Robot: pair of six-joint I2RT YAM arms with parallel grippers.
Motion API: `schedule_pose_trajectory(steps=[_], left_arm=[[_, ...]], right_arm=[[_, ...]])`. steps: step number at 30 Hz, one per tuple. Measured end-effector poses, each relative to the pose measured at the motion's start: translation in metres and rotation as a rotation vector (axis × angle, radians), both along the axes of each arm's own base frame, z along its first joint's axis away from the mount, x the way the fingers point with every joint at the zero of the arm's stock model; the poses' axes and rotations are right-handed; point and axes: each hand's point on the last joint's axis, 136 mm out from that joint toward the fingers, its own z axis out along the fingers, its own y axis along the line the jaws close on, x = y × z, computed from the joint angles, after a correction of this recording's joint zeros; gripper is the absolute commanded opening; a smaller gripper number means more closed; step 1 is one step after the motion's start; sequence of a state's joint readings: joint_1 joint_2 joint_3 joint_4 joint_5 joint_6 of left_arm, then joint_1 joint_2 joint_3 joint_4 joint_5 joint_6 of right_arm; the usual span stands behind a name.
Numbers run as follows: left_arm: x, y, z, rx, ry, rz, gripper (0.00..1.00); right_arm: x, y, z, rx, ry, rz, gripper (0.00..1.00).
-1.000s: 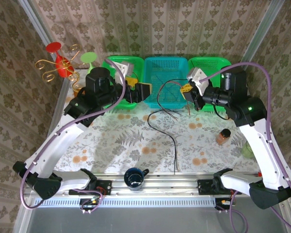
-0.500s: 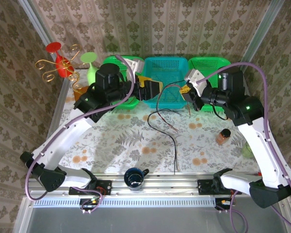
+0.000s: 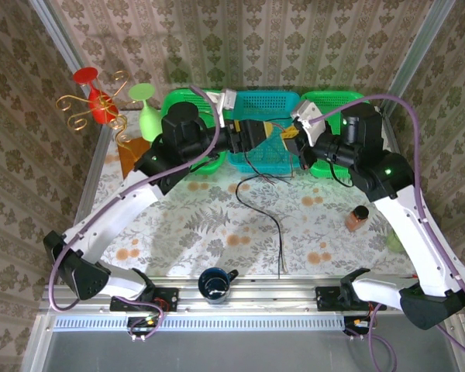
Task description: Untangle the cables
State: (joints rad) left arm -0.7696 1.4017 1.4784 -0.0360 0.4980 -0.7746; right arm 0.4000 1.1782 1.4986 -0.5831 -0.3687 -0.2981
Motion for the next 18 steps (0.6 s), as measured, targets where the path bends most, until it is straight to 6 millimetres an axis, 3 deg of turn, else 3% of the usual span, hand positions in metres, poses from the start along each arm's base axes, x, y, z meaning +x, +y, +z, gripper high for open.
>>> schedule_pose_trajectory(steps=[9,18], left_arm=[[0.000,-0.018,-0.007,-0.023,0.054,-0.026,0.75],[0.001,-0.019,-0.004,-0.041,0.059,-0.026,0.46]], right_arm=[[-0.001,0.010,0.001,0.009,-0.021,0.026,0.00],[-0.004,0.014,0.002,0.018,-0.028,0.050,0.00]])
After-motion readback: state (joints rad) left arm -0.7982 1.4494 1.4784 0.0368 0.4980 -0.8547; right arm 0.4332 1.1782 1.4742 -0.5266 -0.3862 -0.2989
